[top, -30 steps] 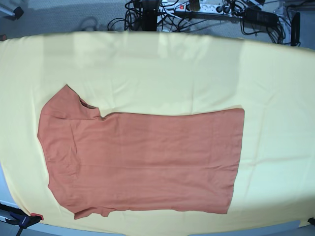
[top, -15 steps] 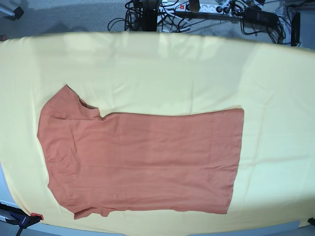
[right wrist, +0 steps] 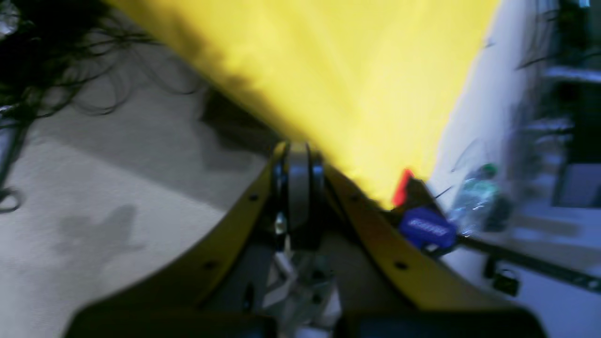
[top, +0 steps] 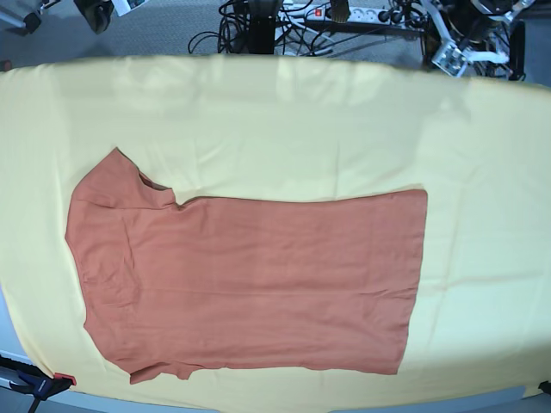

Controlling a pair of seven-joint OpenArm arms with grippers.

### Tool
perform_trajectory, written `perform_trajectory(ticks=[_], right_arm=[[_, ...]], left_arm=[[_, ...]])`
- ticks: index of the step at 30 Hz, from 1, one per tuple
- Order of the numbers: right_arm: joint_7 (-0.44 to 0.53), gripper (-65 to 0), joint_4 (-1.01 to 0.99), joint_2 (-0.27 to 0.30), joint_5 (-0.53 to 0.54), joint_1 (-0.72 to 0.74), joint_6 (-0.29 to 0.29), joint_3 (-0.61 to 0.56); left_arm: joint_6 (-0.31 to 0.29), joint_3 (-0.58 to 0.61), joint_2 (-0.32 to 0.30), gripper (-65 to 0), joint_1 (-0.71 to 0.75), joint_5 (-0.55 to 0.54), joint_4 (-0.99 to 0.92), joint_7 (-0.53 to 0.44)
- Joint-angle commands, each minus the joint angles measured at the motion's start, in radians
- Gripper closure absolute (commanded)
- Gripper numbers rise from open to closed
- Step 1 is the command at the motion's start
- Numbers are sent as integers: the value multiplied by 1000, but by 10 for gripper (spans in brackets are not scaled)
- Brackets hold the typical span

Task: Fold the T-shirt properly
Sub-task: 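Move both grippers down to the shirt's shoulder corners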

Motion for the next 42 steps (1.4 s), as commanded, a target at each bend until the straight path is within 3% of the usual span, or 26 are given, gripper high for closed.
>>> perform_trajectory(ticks=[1,3,10,13,18,21,22,25,27,34,42], right_arm=[[14,0,17,4,-15,15,-14,1],[16,0,17,11,-15,79,3,1],[100,0,17,41,26,296,147,1],[121,0,17,40,111,394,227,1],[166,0,17,40,193,515,346,1],[172,0,17,40,242,570,356,1],[174,-41,11,40,252,587,353,1],[174,-293,-60,40,275,622,345,1],[182,-385,-116,40,275,644,346,1],[180,-390,-274,40,301,729,346,1],[148,-390,-282,61,301,737,346,1]], left_arm=[[3,-19,-6,0,-7,-1,15,-20],[3,-36,-10,0,-42,-2,15,-20],[-34,-37,-92,0,-185,-2,15,-74],[-84,-37,-141,0,-258,-2,-10,-98],[-172,-35,-205,0,-353,-6,-151,-224],[-277,-20,-242,-3,-421,-21,-245,-284],[-312,-4,-257,-71,-449,-33,-275,-287],[-359,75,-290,-295,-522,-32,-345,-287],[-351,147,-308,-359,-576,-16,-385,-291],[-349,408,-344,-360,-801,114,-489,-306],[-328,710,-350,-360,-1087,274,-624,-335]])
